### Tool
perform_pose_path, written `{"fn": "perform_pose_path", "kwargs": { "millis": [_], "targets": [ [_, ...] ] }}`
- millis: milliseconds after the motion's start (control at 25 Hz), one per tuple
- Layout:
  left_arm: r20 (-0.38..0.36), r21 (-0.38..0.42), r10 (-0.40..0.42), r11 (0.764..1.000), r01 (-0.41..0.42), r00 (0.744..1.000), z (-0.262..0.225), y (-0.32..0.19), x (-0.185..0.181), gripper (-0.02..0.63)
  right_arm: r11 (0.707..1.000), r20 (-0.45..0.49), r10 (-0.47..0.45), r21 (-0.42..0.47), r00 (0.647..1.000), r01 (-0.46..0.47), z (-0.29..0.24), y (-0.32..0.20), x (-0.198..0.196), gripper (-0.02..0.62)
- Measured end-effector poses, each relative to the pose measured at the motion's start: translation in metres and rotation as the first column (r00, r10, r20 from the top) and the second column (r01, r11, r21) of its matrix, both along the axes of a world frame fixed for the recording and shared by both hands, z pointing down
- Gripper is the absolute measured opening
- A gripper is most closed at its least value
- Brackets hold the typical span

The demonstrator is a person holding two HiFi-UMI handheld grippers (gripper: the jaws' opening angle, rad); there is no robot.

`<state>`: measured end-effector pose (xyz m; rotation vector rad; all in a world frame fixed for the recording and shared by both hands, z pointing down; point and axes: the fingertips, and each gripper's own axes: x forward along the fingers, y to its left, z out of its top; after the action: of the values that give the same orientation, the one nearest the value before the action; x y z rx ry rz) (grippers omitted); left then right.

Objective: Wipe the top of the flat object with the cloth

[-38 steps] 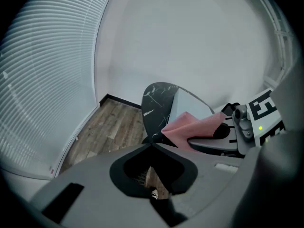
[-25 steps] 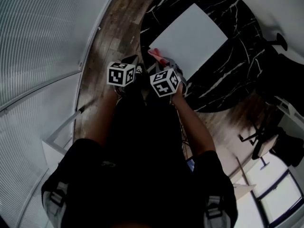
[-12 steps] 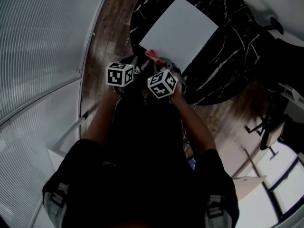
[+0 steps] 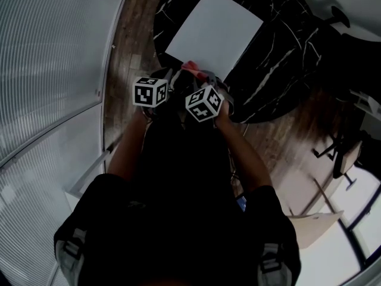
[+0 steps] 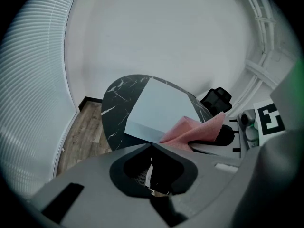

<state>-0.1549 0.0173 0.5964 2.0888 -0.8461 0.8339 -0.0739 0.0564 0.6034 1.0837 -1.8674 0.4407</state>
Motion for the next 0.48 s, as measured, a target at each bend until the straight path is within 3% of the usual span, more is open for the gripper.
{"fn": "perform_pose_path", "kwargs": {
  "millis": [480],
  "targets": [
    [-0.002,0.002,0.068,0.998,-0.068,0.998,-0.002,0.025,0.033,0.002,0.998,-0.009,0.065,-0.009,0.998,-0.065,0.0,0.031,0.033,0.009]
  ]
}}
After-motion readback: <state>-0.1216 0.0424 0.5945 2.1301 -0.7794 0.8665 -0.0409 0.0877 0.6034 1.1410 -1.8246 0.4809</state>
